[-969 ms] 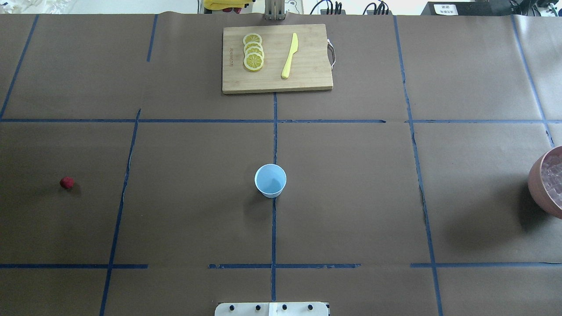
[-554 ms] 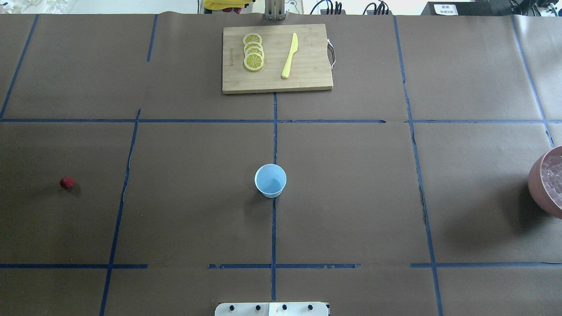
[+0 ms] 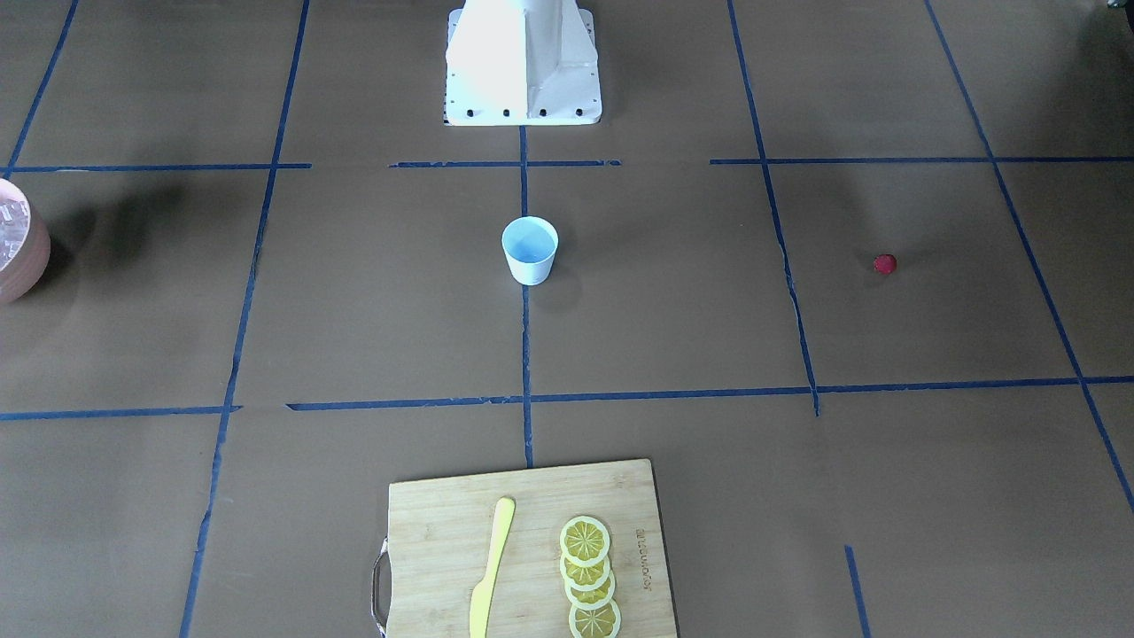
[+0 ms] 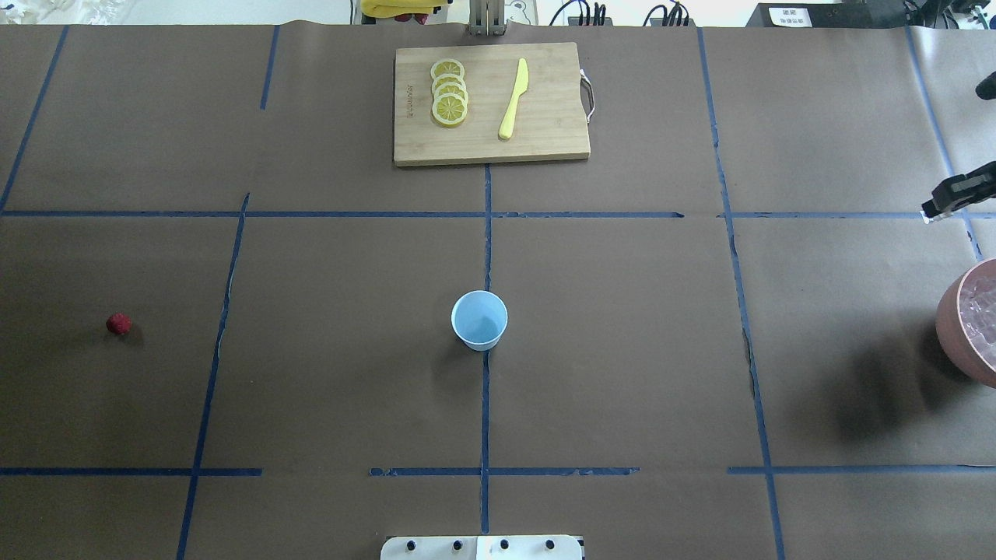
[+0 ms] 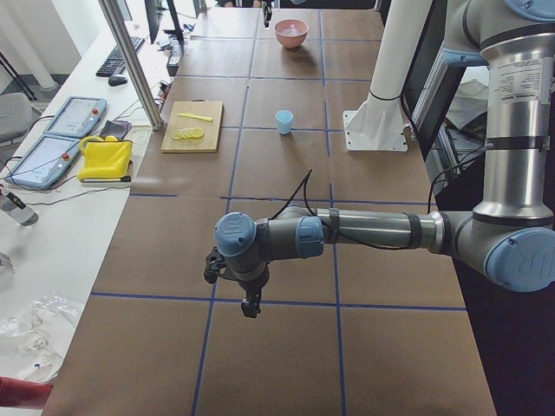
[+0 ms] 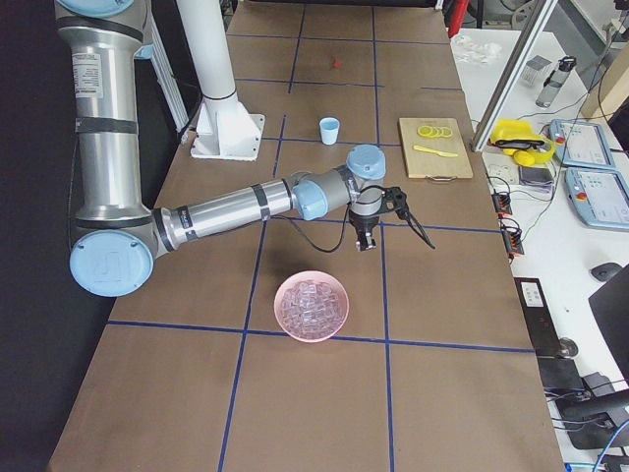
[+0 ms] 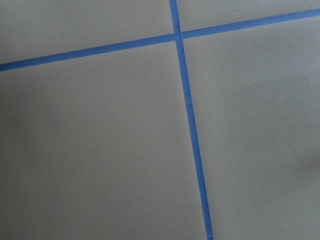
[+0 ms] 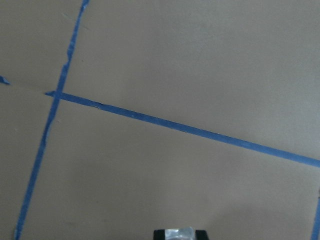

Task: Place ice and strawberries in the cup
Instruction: 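Carry the ice cube with the right gripper over the light-blue cup, then open the right gripper to drop the ice cube into the cup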

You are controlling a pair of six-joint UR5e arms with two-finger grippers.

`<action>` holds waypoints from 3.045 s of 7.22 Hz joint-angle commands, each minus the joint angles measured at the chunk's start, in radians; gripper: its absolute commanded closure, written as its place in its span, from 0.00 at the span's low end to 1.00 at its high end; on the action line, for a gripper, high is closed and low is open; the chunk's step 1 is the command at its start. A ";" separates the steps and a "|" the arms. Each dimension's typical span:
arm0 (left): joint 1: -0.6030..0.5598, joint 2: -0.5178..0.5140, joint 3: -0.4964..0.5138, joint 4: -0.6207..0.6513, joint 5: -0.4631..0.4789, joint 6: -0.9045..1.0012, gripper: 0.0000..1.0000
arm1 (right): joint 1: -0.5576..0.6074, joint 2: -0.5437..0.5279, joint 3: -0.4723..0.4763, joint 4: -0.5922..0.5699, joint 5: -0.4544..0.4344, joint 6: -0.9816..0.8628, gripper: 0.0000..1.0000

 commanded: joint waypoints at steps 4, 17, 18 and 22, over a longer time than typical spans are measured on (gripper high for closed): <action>0.000 0.000 -0.010 0.000 0.000 -0.002 0.00 | -0.441 0.298 0.017 -0.032 -0.239 0.628 1.00; 0.002 0.000 -0.010 0.001 -0.005 -0.002 0.00 | -0.794 0.793 -0.207 -0.288 -0.576 1.017 0.42; 0.002 0.000 -0.010 0.000 -0.005 0.000 0.00 | -0.798 0.793 -0.206 -0.290 -0.586 1.017 0.02; 0.002 0.000 -0.010 0.000 -0.006 0.000 0.00 | -0.771 0.790 -0.196 -0.290 -0.570 0.991 0.01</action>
